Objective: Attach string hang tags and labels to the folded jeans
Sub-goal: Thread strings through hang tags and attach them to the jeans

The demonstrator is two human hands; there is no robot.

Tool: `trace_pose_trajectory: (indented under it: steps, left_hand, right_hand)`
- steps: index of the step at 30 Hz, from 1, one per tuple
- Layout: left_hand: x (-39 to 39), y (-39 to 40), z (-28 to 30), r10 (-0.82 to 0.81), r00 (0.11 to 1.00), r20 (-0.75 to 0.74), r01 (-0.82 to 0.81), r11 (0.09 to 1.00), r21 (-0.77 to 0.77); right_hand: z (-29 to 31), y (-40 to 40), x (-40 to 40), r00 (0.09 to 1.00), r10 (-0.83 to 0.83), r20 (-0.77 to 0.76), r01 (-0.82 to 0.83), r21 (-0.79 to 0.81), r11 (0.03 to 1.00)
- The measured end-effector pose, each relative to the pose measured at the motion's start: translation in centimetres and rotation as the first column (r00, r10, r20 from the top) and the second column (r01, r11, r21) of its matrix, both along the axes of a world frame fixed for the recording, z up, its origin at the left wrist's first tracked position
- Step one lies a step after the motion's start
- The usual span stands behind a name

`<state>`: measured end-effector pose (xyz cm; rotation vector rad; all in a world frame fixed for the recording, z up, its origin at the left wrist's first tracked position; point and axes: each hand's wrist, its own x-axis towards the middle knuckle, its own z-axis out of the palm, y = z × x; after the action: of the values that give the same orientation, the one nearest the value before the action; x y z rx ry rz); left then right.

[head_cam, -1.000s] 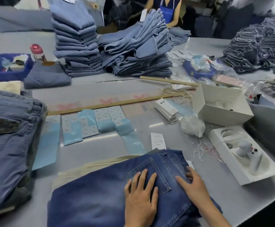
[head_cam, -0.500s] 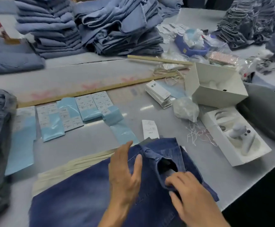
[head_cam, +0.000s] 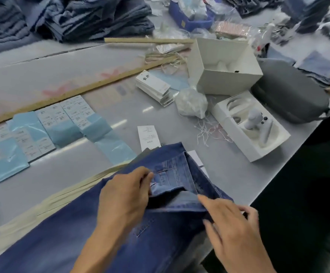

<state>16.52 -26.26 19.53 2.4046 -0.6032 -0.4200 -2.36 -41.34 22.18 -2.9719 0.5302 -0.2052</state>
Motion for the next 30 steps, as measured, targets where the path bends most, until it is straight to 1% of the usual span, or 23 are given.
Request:
trace_pose_trajectory:
  steps: [1, 2, 4, 5, 6, 8, 9, 10, 11, 12, 13, 15, 16, 18, 20, 21, 22, 25, 27, 30]
  left_hand:
    - [0.0, 0.6, 0.4, -0.003, 1.000, 0.029, 0.004, 0.999, -0.038]
    - [0.0, 0.9, 0.9, -0.028, 0.997, 0.068, 0.031, 0.998, -0.058]
    - [-0.3, 0.8, 1.7, -0.127, 0.983, 0.133, 0.141, 0.985, -0.103]
    - [-0.4, 0.3, 1.8, -0.195, 0.969, 0.149, 0.207, 0.976, -0.072]
    - [-0.5, -0.4, 2.0, -0.278, 0.949, 0.151, 0.279, 0.960, 0.015]
    - [-0.7, -1.7, 1.9, -0.388, 0.916, 0.107, 0.344, 0.893, 0.290]
    - [-0.6, -2.2, 1.5, -0.398, 0.913, 0.092, 0.342, 0.867, 0.362]
    - [-0.5, -2.4, 1.3, -0.380, 0.923, 0.068, 0.326, 0.862, 0.389]
    - [-0.4, -2.3, 1.1, -0.351, 0.935, 0.050, 0.306, 0.871, 0.384]
    - [-0.3, -2.0, 0.9, -0.328, 0.944, 0.040, 0.295, 0.890, 0.349]
    - [-0.2, -1.4, 0.7, -0.305, 0.952, 0.003, 0.290, 0.909, 0.298]
    - [0.0, 0.1, 0.6, -0.223, 0.969, -0.108, 0.237, 0.961, 0.139]
    - [0.0, 0.8, 0.6, -0.179, 0.971, -0.161, 0.188, 0.981, 0.042]
    - [-0.4, 1.8, 0.2, -0.079, 0.973, -0.218, 0.046, 0.987, -0.155]
    - [-0.9, 2.2, -0.2, 0.050, 0.947, -0.317, -0.153, 0.939, -0.308]
    - [-1.2, 2.3, -0.4, 0.097, 0.926, -0.365, -0.231, 0.910, -0.344]
    - [-1.5, 2.3, -0.6, 0.117, 0.915, -0.386, -0.267, 0.893, -0.362]
    - [-2.1, 2.5, -1.2, 0.117, 0.883, -0.454, -0.319, 0.859, -0.399]
    - [-2.3, 2.4, -1.4, 0.100, 0.861, -0.499, -0.337, 0.848, -0.409]
    - [-2.3, 2.0, -1.6, 0.096, 0.871, -0.481, -0.309, 0.870, -0.385]
  right_hand:
    - [-0.1, -0.2, -0.4, 0.999, 0.025, 0.032, -0.025, -0.001, 1.000]
    - [-0.4, -0.1, -0.8, 0.996, 0.062, 0.067, -0.065, 0.038, 0.997]
    - [-1.0, 0.7, -1.5, 0.985, 0.111, 0.130, -0.130, 0.149, 0.980]
    - [-1.2, 1.2, -1.6, 0.981, 0.121, 0.152, -0.149, 0.182, 0.972]
    - [-1.5, 1.7, -1.7, 0.978, 0.119, 0.174, -0.152, 0.194, 0.969]
    - [-2.0, 1.6, -1.8, 0.969, 0.051, 0.241, -0.103, 0.209, 0.973]
    - [-1.9, 1.1, -1.6, 0.960, -0.006, 0.279, -0.057, 0.219, 0.974]
    - [-1.6, 0.3, -1.4, 0.948, -0.047, 0.315, -0.027, 0.226, 0.974]
    - [-1.1, -0.5, -1.0, 0.942, -0.066, 0.330, -0.010, 0.222, 0.975]
    - [-0.6, -1.1, -0.6, 0.948, -0.050, 0.316, -0.022, 0.220, 0.975]
    - [-0.3, -1.4, -0.2, 0.967, -0.010, 0.256, -0.048, 0.218, 0.975]
    - [-0.3, -1.2, 0.4, 0.985, 0.122, 0.118, -0.141, 0.172, 0.975]
    - [-0.6, -0.8, 0.6, 0.979, 0.183, 0.094, -0.195, 0.141, 0.971]
    - [-1.1, 0.3, 0.6, 0.956, 0.245, 0.161, -0.265, 0.118, 0.957]
    - [-1.5, 1.2, 0.3, 0.938, 0.212, 0.275, -0.258, 0.144, 0.955]
    - [-1.5, 1.5, 0.0, 0.930, 0.192, 0.314, -0.250, 0.157, 0.955]
    - [-1.6, 1.7, -0.4, 0.922, 0.180, 0.342, -0.249, 0.168, 0.954]
    - [-1.8, 2.1, -1.6, 0.919, 0.165, 0.359, -0.247, 0.196, 0.949]
    - [-1.9, 2.3, -2.2, 0.916, 0.171, 0.364, -0.255, 0.197, 0.947]
    - [-2.0, 2.4, -2.5, 0.918, 0.143, 0.370, -0.233, 0.209, 0.950]
